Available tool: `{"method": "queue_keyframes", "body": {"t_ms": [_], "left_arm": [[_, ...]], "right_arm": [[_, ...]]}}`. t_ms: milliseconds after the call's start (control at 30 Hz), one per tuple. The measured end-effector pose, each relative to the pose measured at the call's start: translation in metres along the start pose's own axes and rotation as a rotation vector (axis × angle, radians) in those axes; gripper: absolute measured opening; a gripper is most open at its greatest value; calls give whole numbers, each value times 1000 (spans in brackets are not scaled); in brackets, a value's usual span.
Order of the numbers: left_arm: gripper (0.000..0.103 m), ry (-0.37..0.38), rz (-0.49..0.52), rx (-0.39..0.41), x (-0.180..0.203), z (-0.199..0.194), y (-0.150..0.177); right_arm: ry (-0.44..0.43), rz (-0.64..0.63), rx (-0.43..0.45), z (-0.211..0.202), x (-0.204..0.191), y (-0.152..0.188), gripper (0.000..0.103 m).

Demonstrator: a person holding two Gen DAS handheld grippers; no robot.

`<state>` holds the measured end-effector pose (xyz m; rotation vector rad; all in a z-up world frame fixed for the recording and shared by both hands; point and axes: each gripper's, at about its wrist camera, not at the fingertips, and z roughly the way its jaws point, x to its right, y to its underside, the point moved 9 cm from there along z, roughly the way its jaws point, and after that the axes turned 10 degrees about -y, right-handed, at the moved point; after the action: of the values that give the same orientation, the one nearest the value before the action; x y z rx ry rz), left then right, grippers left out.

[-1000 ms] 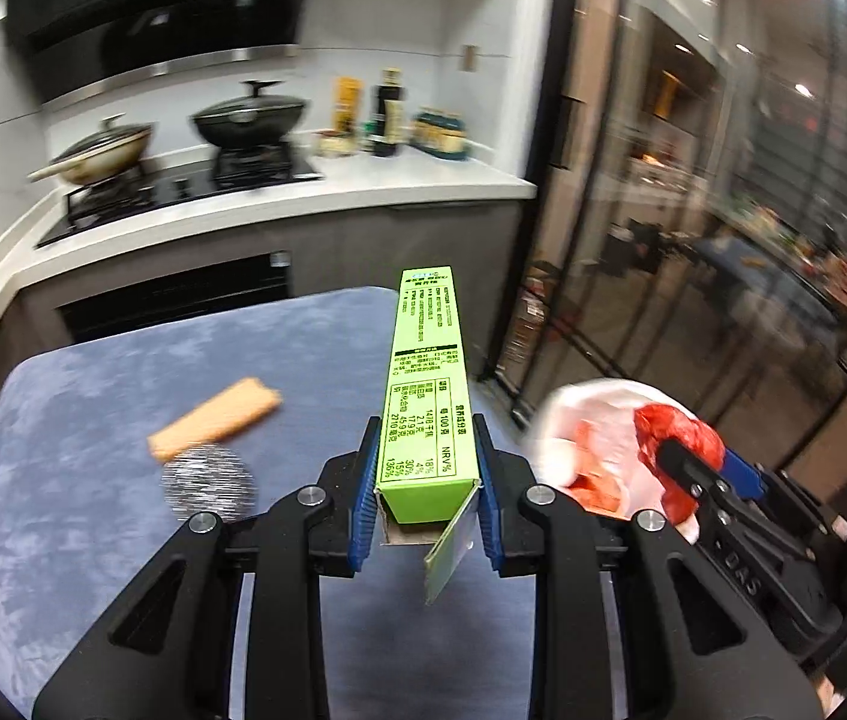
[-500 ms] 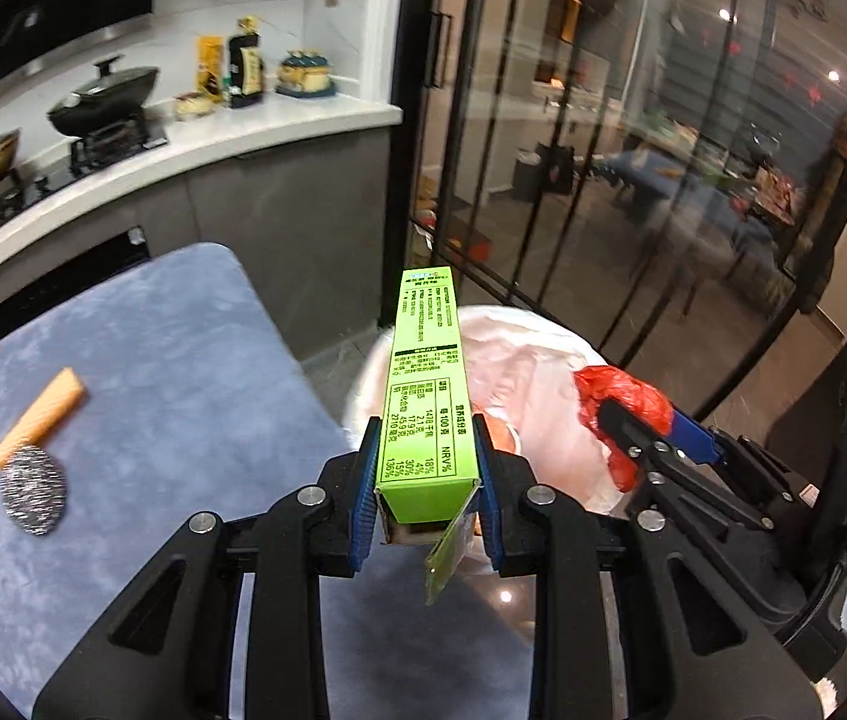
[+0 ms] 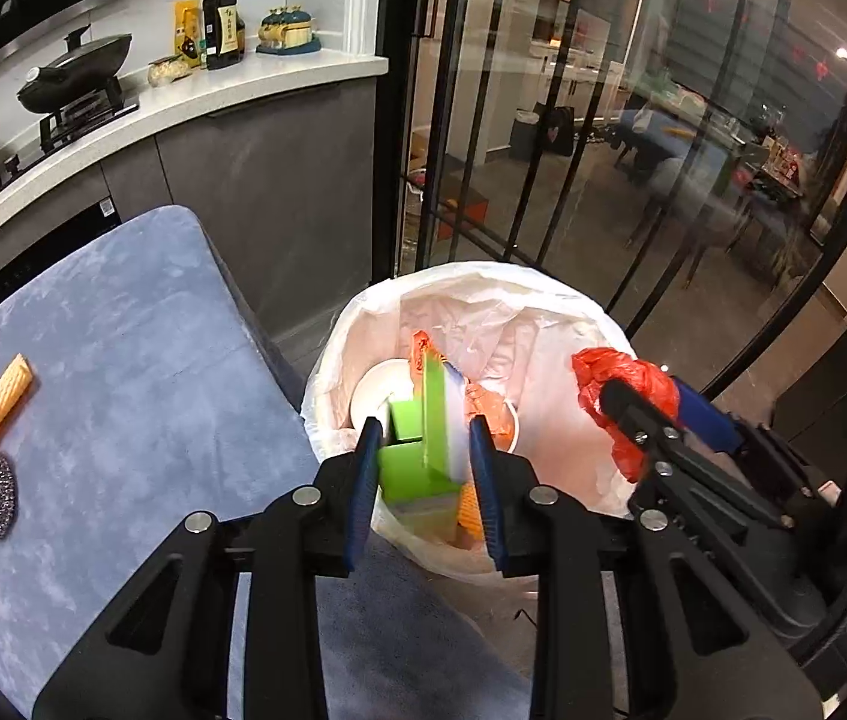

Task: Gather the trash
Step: 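Carry the green box and red bag over the bin and open both tools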

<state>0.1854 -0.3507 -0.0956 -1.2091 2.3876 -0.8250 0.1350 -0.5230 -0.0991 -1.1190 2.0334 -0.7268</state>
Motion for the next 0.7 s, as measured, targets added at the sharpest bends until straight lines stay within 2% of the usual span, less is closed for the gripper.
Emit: {"method": "queue_keyframes", "body": {"t_ms": [100, 200, 300, 433, 700], "left_arm": [[37, -15, -15, 8, -5, -1, 0], [44, -21, -30, 17, -9, -3, -3], [45, -33, -40, 34, -17, -9, -5], [56, -44, -79, 49, -32, -18, -7], [58, -106, -150, 70, -81, -35, -3]], "right_arm": [[-4, 5, 6, -1, 0, -2, 53], [-2, 1, 17, -2, -1, -4, 54], [-11, 5, 24, -5, -4, -5, 55], [-24, 3, 35, -11, -14, -6, 58], [-70, -31, 54, -24, -50, -7, 61]]}}
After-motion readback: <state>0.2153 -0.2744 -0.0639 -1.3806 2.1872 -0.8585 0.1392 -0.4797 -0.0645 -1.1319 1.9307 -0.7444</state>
